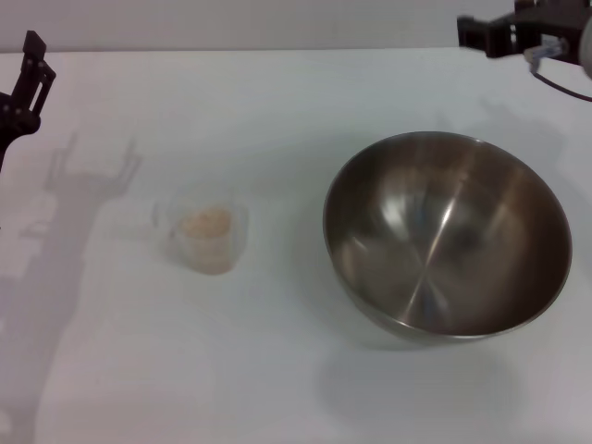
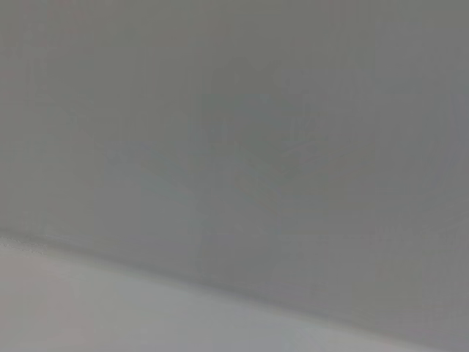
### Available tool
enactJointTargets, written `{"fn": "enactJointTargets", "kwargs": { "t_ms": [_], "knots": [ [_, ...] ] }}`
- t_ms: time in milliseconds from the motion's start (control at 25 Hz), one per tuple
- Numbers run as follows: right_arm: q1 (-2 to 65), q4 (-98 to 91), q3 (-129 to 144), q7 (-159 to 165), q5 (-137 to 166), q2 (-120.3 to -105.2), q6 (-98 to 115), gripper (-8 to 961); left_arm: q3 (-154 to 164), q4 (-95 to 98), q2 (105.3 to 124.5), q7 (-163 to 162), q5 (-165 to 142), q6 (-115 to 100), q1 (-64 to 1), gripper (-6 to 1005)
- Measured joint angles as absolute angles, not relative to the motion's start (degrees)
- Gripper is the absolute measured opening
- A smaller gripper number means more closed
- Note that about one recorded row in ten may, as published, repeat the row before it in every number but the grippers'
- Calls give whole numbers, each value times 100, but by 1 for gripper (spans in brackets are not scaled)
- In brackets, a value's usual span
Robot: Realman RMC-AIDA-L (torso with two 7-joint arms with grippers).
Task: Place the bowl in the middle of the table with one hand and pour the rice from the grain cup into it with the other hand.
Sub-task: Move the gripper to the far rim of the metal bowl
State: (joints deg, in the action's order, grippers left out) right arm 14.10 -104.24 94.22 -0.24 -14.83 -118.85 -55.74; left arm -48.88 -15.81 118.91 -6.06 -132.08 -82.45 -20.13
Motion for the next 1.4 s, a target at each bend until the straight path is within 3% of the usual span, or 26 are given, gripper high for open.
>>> {"fn": "enactJointTargets", "kwargs": {
  "t_ms": [200,520,880,1400],
  "knots": [
    [2400,-10756,7821,-1039,-2293,-11879,-8519,609,-5003,-1612,11886,-618,-13203,-8247,-2005,826],
    [3219,-9552,6391,-2350,-2462,-11851,-9844,598,-5027,-1618,11883,-629,-13201,-8252,-2029,826],
    [3525,-8109,5954,-3258,-2578,-11700,-9863,586,-5041,-1624,11875,-613,-13201,-8295,-2047,825],
    [3746,-6914,5884,-3683,-2585,-11666,-9418,569,-5081,-1594,11874,-611,-13201,-8397,-2048,824]
  ]
}}
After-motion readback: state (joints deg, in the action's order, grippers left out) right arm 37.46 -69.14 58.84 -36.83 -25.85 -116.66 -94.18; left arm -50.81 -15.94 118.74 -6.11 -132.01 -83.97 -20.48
